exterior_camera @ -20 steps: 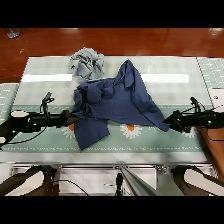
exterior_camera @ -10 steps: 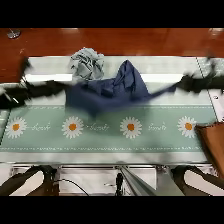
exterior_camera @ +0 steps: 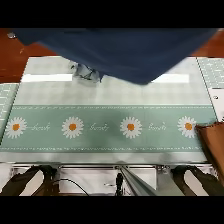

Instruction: Fold the shirts.

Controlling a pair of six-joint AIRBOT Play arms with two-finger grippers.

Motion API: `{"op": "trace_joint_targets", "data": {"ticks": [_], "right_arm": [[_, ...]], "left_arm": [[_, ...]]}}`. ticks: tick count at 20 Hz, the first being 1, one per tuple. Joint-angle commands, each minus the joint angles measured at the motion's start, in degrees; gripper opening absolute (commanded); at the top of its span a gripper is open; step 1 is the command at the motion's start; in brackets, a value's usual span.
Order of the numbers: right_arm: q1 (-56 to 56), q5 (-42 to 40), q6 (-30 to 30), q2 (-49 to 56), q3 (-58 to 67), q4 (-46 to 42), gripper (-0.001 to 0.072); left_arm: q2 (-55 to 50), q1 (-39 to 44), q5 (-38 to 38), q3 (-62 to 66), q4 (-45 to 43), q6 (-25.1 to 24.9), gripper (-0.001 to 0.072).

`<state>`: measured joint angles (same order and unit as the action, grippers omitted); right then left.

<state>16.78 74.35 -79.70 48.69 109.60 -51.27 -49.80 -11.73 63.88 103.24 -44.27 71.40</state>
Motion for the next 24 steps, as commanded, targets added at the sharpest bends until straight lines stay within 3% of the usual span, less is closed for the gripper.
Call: {"op": "trace_joint_targets", "data": {"ticks": [1,5,7,10,14,16,20,24], "right_arm": [[0.0,0.6,-3.8,-10.3,2.5,-7.8,0.0019],[0.0,5.2,-4.9,-15.5,2.5,-8.7,0.0019],[0.0,8.6,-6.4,-15.8,2.5,-12.6,0.0019],[0.0,11.9,-7.6,-15.8,0.8,-16.3,0.0019],[0.0,11.1,-7.5,-15.8,-12.0,-12.4,0.0019],[-0.1,6.1,-6.5,-15.5,-23.6,-9.3,0.0019],[-0.1,-9.0,0.9,-8.5,-45.4,3.0,0.0019],[-2.3,-18.6,10.3,10.8,-50.4,14.5,0.0019]], "left_arm": [[7.6,-0.1,4.0,8.2,-16.5,5.4,0.0021],[14.8,0.0,7.1,8.1,-18.4,5.5,0.0022],[16.8,0.0,8.1,8.1,-23.7,9.0,0.0022],[17.2,0.0,9.2,6.4,-26.9,9.9,0.0022],[16.9,0.0,9.1,-9.6,-23.4,11.0,0.0022],[15.3,0.0,7.1,-21.4,-18.1,9.8,0.0022],[7.4,0.0,-6.2,-41.1,-12.2,7.3,0.0022],[-4.1,1.2,-16.9,-44.5,-11.8,7.3,0.0022]]}}
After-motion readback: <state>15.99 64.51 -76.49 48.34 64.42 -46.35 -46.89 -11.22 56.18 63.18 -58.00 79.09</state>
